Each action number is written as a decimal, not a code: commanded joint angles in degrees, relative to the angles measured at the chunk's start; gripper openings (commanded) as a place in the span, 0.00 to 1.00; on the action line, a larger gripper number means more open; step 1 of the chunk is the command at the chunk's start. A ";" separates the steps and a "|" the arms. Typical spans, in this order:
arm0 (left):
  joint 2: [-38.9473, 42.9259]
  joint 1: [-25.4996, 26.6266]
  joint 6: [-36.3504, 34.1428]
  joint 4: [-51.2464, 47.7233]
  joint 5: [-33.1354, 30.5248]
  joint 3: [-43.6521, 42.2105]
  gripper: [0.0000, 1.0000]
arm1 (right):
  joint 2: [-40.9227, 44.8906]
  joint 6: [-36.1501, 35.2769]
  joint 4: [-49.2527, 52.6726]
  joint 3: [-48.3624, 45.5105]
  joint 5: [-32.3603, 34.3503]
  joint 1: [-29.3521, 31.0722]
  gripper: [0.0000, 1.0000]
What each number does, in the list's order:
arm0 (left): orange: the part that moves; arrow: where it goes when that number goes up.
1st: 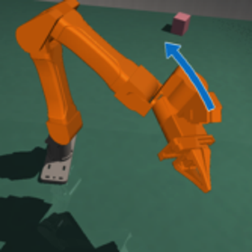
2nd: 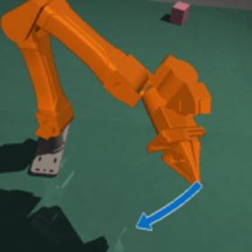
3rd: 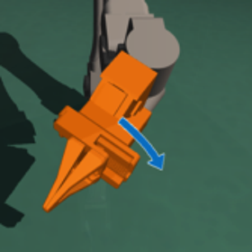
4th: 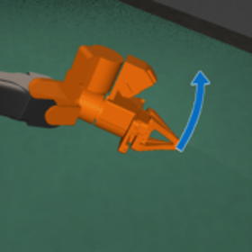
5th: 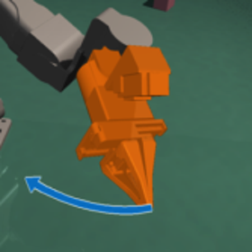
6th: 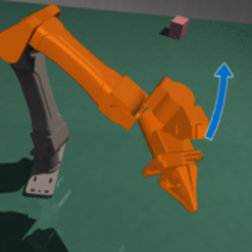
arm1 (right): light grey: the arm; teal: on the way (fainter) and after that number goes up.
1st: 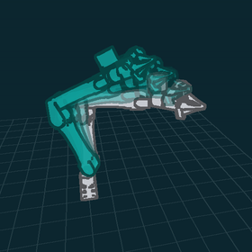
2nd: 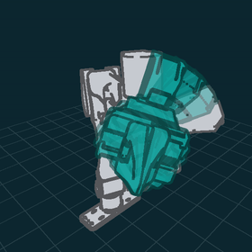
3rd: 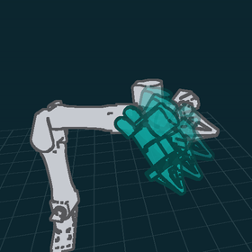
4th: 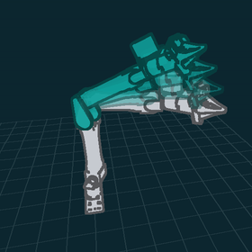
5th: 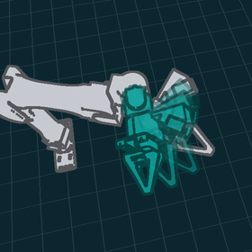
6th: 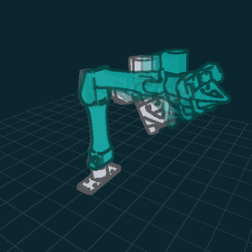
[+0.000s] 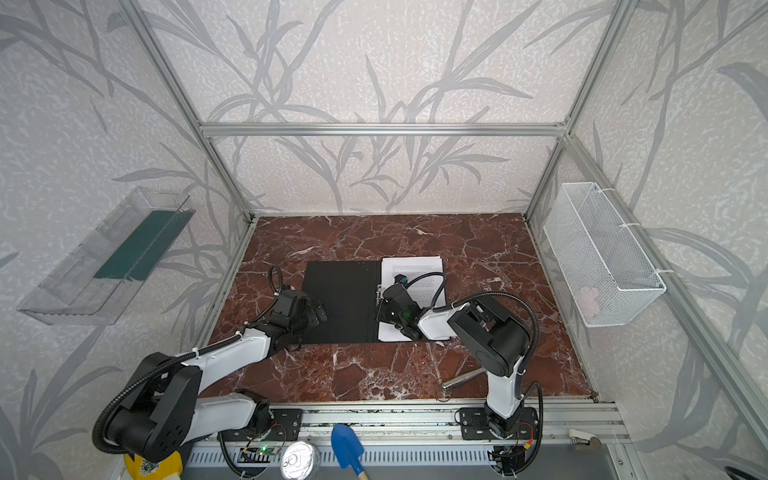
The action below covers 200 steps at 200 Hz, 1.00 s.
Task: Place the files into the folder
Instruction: 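Press the clip lever flat against the sheets with the right gripper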
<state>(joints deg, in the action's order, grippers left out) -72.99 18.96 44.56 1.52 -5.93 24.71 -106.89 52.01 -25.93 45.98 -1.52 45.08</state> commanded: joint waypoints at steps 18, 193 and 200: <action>-1.40 -0.28 0.79 -5.74 1.10 -1.68 0.99 | -0.68 -3.23 7.85 -2.34 -4.41 -0.29 0.00; 0.55 -0.68 0.62 -6.55 1.38 -1.93 0.99 | 0.90 -3.17 9.62 -0.02 -6.66 -1.39 0.14; 0.51 -0.67 0.62 -6.56 1.35 -1.92 0.99 | 0.90 -2.88 9.88 0.01 -6.57 -1.63 0.16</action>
<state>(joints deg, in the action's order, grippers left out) -72.40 18.61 44.56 0.64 -5.65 24.64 -106.02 49.63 -22.94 46.46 -7.29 43.64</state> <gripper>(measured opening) 0.992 0.140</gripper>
